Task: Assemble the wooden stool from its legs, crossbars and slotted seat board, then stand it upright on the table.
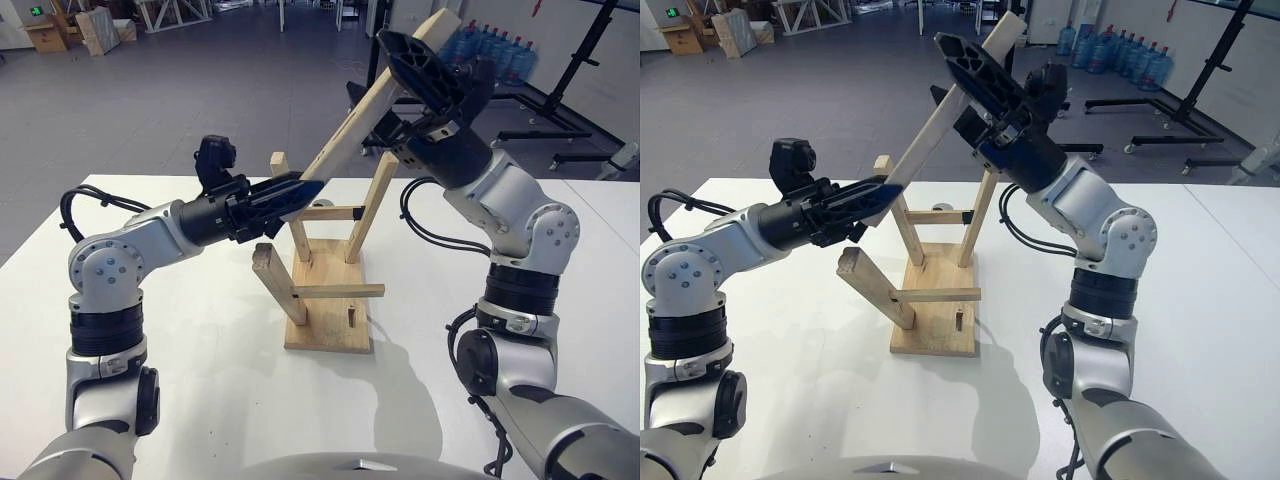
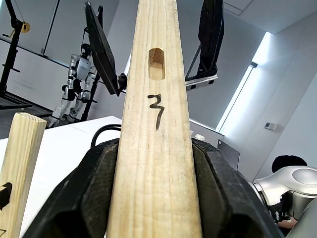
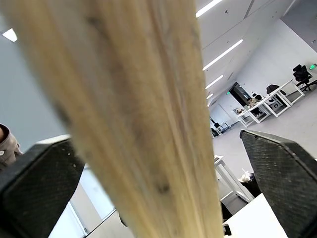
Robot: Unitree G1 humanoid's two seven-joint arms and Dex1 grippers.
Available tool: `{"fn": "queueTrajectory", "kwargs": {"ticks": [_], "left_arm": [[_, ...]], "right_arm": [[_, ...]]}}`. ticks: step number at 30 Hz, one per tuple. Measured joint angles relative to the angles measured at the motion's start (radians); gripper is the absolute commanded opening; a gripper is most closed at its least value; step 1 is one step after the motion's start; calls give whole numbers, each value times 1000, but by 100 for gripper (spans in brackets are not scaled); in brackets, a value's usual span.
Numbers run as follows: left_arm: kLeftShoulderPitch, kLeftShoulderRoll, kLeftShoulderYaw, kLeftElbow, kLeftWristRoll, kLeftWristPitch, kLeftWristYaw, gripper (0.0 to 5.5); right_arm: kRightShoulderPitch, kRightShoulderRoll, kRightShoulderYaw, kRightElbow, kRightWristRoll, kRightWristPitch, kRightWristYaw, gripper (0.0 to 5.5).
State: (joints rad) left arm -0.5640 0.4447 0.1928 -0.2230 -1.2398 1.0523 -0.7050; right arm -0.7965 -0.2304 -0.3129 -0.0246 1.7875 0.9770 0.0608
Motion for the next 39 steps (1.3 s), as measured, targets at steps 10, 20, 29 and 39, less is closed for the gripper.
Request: {"fn": "queueTrajectory", "kwargs": {"ticks": [10,20,29,39], "left_arm": [[6,-3,-2,1,6,-17,1,205],[14,-3,-5,3,21,-21,-20,205],[15,-2,-10,3,28,-20,-27,205],[-70,34,79,-13,69,-112,81,398]], "right_arm": [[6,-9,41,-11,7,-41,-12,397],[39,-19,71,-41,-22,-66,-4,238],[57,-30,79,-66,-70,-86,23,225],[81,-137,60,-55,-296,-117,156,211]]}}
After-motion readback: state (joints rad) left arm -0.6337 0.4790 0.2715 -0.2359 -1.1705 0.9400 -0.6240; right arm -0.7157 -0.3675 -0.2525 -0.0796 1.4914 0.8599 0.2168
